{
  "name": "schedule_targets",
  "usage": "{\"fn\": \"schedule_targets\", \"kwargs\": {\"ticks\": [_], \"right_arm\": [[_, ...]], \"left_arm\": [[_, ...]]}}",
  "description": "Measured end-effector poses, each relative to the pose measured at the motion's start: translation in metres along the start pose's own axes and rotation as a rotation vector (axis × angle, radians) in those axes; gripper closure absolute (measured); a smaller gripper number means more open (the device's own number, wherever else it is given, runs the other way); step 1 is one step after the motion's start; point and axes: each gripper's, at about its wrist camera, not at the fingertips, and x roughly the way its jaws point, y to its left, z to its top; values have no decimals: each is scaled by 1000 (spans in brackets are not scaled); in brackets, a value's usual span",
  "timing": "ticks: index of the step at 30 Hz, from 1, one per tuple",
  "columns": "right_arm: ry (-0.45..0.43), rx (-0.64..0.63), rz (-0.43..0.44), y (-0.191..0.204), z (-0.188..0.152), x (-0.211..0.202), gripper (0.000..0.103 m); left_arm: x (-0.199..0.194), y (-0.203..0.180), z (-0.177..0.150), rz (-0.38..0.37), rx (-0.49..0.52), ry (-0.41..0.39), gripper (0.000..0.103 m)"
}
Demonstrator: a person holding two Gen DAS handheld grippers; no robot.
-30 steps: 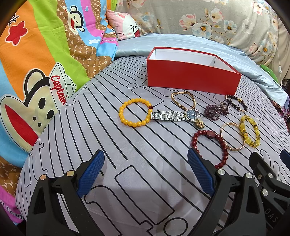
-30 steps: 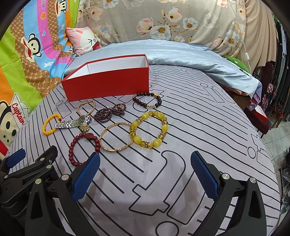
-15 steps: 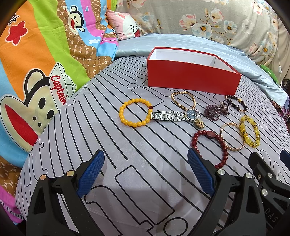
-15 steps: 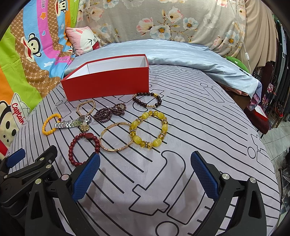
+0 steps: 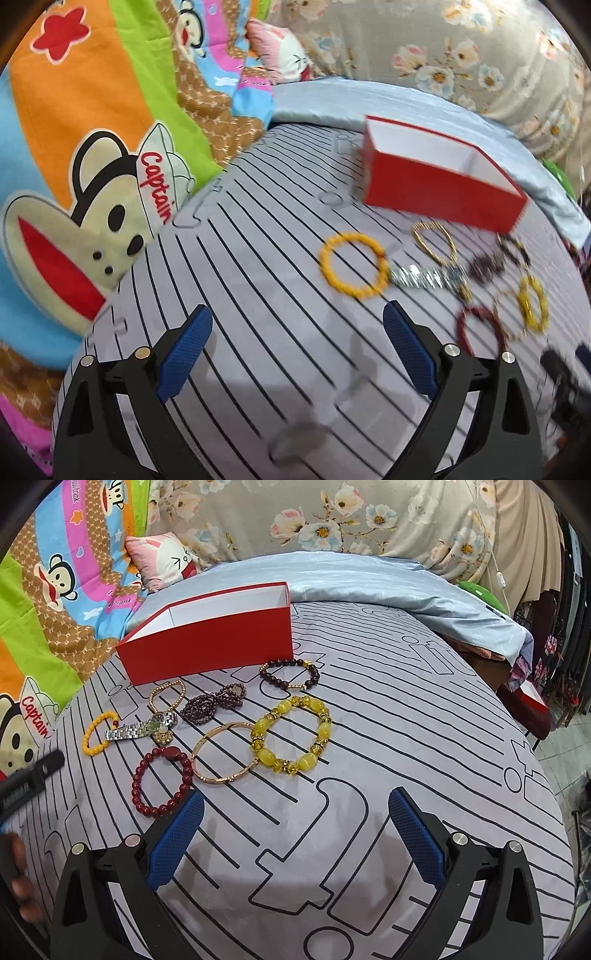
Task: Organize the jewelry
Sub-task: 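Grasp the orange bead bracelet with the left tool while the right tool grasps the yellow bead bracelet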
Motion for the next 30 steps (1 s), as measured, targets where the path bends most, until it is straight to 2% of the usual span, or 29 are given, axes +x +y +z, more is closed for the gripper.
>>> {"fn": "schedule_targets", "kwargs": {"ticks": [3, 6, 8, 11, 12, 13, 14, 16, 17, 19, 22, 24, 30], "right_arm": [[3, -24, -1, 4, 0, 1, 7], [11, -27, 1, 5, 1, 2, 7], [17, -19, 3, 2, 3, 3, 7], [13, -12, -19, -6, 9, 6, 7], [11, -4, -23, -11, 12, 6, 7], [9, 7, -27, -16, 16, 7, 7], [9, 18, -32, -20, 20, 9, 7], [12, 34, -31, -27, 26, 14, 7], [13, 42, -29, -29, 30, 17, 7], [9, 48, -29, -33, 37, 21, 8], [17, 40, -46, -33, 47, 31, 20], [37, 30, -49, -32, 50, 40, 32], [96, 16, -53, -30, 46, 61, 49]], "left_arm": [[16, 5, 17, 13, -8, 7, 15], [31, -4, 25, 24, 26, 20, 22], [46, -14, 28, 21, 55, 48, 38], [63, -20, 26, 0, 63, 96, 51], [65, -21, 27, -5, 63, 101, 51], [64, -21, 28, -16, 58, 92, 57], [63, -21, 28, -27, 56, 89, 69], [65, -23, 28, -29, 57, 93, 74], [65, -23, 27, -41, 58, 92, 82], [65, -22, 26, -62, 53, 91, 92], [65, -20, 27, -89, 43, 92, 95], [66, -21, 28, -95, 47, 93, 95], [67, -24, 28, -86, 65, 94, 95]]}}
